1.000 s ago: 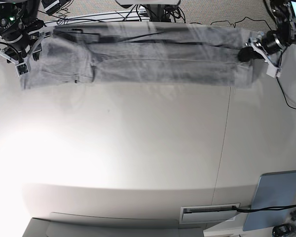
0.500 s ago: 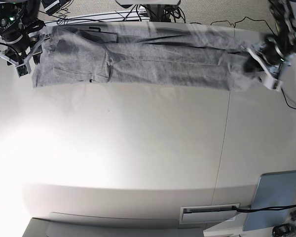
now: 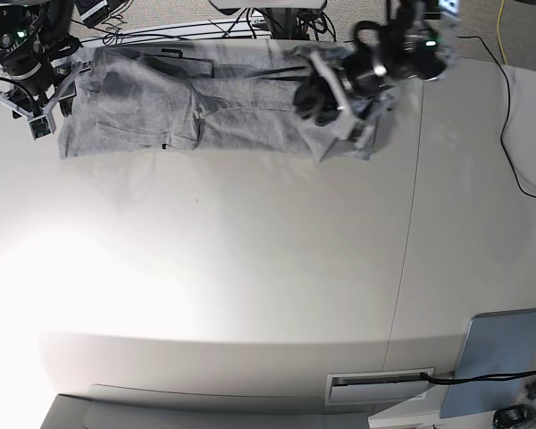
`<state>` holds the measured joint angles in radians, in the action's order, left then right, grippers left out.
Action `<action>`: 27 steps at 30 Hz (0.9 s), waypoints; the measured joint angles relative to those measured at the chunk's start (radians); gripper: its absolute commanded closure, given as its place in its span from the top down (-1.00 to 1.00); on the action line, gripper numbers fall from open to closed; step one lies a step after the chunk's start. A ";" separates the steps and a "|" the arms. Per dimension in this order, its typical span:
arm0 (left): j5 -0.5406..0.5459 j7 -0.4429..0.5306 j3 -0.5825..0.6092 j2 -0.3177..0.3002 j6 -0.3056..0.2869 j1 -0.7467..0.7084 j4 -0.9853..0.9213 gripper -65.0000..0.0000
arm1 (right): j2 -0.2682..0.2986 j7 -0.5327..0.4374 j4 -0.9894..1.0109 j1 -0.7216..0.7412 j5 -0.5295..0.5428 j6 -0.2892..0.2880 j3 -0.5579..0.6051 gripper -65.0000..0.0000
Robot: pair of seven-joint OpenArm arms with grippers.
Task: Fold the T-shirt properly
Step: 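Fold the strip end at the left gripper toward the right gripper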
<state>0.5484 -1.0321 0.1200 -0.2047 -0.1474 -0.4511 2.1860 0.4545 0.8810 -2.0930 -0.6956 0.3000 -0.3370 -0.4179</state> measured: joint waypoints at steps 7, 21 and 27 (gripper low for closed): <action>-0.058 0.016 0.126 0.073 0.047 0.064 -0.082 -1.00 | 0.000 0.000 0.000 0.000 0.000 0.000 0.000 -0.23; 0.017 0.058 0.135 0.143 -0.023 0.085 -0.116 -0.53 | 0.000 0.000 0.000 0.000 0.000 0.000 0.000 -0.23; 0.100 0.130 0.136 0.161 -0.158 0.086 -0.116 0.19 | 0.000 0.000 0.000 0.000 0.000 0.000 0.000 -0.23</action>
<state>0.6487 -0.9016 0.2562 -0.0437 -0.3050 -0.3649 2.0697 0.4545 0.8814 -2.0930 -0.6956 0.3000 -0.3367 -0.4179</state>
